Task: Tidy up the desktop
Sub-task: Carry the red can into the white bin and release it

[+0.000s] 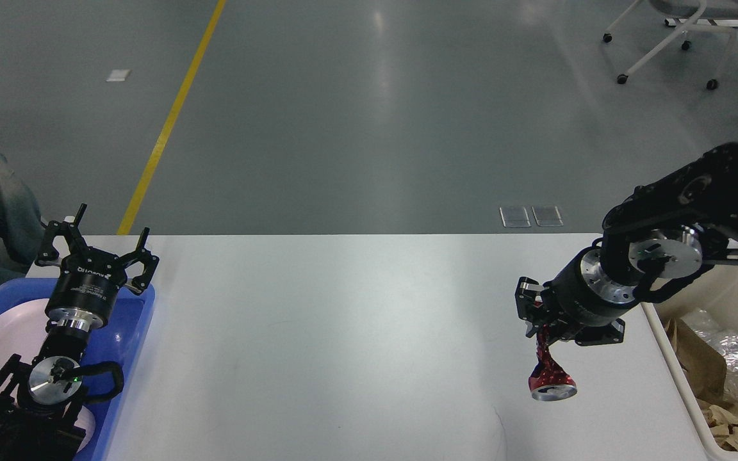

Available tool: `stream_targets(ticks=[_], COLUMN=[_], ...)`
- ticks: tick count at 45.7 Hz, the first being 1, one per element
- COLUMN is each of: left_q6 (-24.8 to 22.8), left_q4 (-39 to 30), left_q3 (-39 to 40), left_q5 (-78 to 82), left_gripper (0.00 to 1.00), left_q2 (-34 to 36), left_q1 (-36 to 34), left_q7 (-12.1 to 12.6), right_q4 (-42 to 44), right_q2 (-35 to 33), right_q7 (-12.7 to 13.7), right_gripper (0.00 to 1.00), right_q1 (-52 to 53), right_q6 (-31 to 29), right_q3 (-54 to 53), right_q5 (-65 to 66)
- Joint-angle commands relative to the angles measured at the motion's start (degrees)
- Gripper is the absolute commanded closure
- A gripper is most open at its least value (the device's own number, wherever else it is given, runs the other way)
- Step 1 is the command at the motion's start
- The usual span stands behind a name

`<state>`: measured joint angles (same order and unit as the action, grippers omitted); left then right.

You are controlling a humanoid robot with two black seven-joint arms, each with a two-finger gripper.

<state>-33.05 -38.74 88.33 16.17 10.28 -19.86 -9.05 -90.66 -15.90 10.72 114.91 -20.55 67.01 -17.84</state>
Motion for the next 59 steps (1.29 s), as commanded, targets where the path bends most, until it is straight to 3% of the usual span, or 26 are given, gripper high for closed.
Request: stream_targets(ticks=[1, 7, 10, 18, 27, 37, 47, 51, 59], left_q6=[0.0, 0.0, 0.0, 0.0, 0.0, 0.0, 0.0, 0.0, 0.0], left_q4=[0.0, 0.0, 0.0, 0.1, 0.0, 0.0, 0.0, 0.0, 0.0], left_q3=[0.0, 0.0, 0.0, 0.0, 0.0, 0.0, 0.0, 0.0, 0.0], left_q5=[0.0, 0.0, 0.0, 0.0, 0.0, 0.0, 0.0, 0.0, 0.0], left_gripper=[0.04, 0.04, 0.04, 0.04, 0.04, 0.04, 0.04, 0.04, 0.04], left_q2=[0.0, 0.0, 0.0, 0.0, 0.0, 0.0, 0.0, 0.0, 0.0], left_q1=[0.0, 0.0, 0.0, 0.0, 0.0, 0.0, 0.0, 0.0, 0.0], left_q7=[0.0, 0.0, 0.0, 0.0, 0.0, 0.0, 0.0, 0.0, 0.0], right_q4=[-3.1, -4.5, -4.5, -4.0, 1.4, 22.0, 45.6, 54.8, 68.5], right_q2=[-2.6, -3.5, -3.6, -4.7, -8.8, -19.7, -21.8, -21.9, -18.0], right_q7=[-0.2, -0.2, -0.2, -0.2, -0.1, 0.0, -0.1, 0.0, 0.2], right_gripper=[1.00, 1.00, 1.00, 1.00, 1.00, 1.00, 1.00, 1.00, 1.00], right_q1=[8.6, 16.2, 17.2, 17.0, 14.2, -2.9, -26.2, -38.4, -62.1], right_q6=[-8.3, -17.4, -19.1, -16.5, -9.0, -7.5, -5.0, 0.6, 20.4], right_q3=[0.8, 0.7, 0.7, 2.0, 12.0, 14.6, 8.9, 1.9, -11.8], right_q5=[5.5, 10.5, 11.7, 11.7, 11.1, 11.9, 10.9, 10.9, 11.1])
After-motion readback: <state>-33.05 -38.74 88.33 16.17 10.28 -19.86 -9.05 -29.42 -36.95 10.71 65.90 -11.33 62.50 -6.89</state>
